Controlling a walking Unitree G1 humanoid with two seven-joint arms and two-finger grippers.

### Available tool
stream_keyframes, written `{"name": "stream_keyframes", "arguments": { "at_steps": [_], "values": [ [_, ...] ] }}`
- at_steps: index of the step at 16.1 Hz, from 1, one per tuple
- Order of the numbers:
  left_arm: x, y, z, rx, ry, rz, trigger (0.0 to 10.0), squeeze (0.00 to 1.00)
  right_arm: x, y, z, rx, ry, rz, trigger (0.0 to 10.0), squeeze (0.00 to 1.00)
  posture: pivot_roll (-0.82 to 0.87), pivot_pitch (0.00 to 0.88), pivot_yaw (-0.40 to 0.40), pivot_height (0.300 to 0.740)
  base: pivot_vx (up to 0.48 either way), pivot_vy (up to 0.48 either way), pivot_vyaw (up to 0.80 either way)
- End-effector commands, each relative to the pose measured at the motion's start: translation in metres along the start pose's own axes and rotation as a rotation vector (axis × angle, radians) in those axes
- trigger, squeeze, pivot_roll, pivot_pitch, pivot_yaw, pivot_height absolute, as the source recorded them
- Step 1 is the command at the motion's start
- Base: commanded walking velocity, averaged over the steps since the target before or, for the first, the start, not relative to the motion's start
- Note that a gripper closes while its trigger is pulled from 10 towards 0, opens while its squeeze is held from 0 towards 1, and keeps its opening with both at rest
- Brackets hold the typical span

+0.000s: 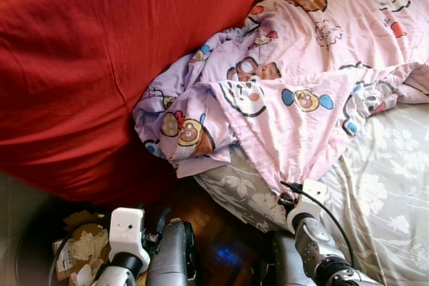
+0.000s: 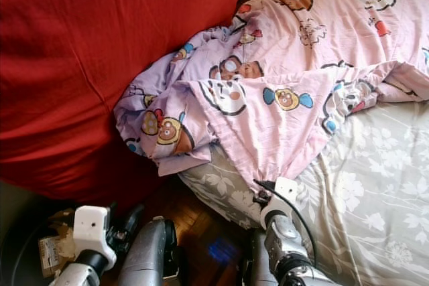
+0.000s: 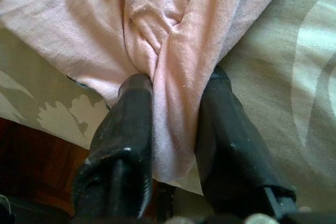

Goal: Clean up the room

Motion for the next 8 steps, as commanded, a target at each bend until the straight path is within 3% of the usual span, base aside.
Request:
{"name": "stream_keyframes", "arguments": {
  "at_steps": [1,6,8],
  "values": [
    [-0.003,0.004,-0.010,0.006,0.047,0.012,10.0,0.00,-0.004,0.002,-0.016,0.012,0.053,0.005,0.0,0.00,0.18,0.260,0.033,0.630,0.000,0.000,0.00],
    [0.025,0.005,-0.004,0.008,0.003,0.003,10.0,0.00,-0.003,-0.004,-0.008,0.025,-0.002,-0.007,0.0,0.00,0.15,0.169,0.024,0.630,0.000,0.000,0.00],
    [0.039,0.004,0.000,-0.004,-0.021,-0.003,10.0,0.00,-0.005,-0.015,-0.006,0.021,-0.037,-0.028,0.0,0.00,0.12,0.118,0.022,0.630,0.000,0.000,0.00]
  ]
}}
Point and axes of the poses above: a point about 5 cm out from each wrist's last joint towards the gripper, its own x axis pointing out of the wrist towards the gripper, its own z axis along the axis of the wrist's last joint, y = z × x, the point moved 1 cm from there along x, pointing out of the wrist towards the gripper, and after that the axes turned 7 degrees about -x, right-handed, at the moved point
